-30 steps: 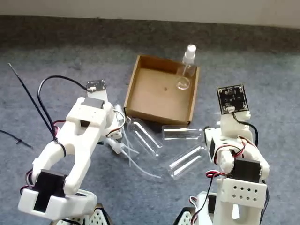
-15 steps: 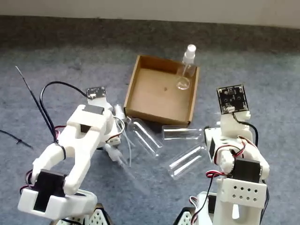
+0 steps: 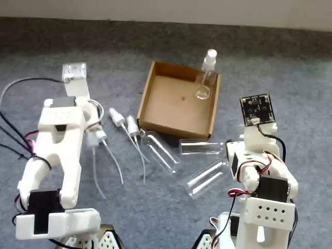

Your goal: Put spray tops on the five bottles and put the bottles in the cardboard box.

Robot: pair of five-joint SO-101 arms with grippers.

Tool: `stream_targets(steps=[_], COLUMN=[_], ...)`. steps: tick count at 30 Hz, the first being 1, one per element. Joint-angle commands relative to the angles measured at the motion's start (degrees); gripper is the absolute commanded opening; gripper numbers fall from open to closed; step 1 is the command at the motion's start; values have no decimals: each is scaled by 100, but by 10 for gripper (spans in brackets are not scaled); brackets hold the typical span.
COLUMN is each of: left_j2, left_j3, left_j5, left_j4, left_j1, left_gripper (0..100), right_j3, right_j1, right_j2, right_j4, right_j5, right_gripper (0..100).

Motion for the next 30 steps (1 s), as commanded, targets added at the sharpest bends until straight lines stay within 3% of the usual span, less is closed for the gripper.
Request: stream_targets(steps=[1,7,11,17,22,25,30], left_j2=[-180,-171,-207,-699,-1807,-2413,-3292], left_j3=[-725,-954,-664,-1200,-2009,-2580,-3327], left_j5=[-571,-2004,-2251,-2215,-1468,-1169,-712], left_j4=[-70,-62,-105,-70,211,607,1187], left_j1=[-207,-347,-769,-989,-971,-646,101], left_gripper=[45,45,44,43,42,42,42], right_j3=[-31,-40,-40,-268,-558,-549,-541], right_j1=[-22,-22,-22,-716,-1464,-2114,-3275], right_j2=[-101,-110,-110,-110,-110,-101,-189], right_j4=[13,13,13,-198,-1596,-2281,-2176], right_j5=[-62,-62,-62,-475,-747,-703,-738], right_gripper=[4,4,4,4,4,4,4])
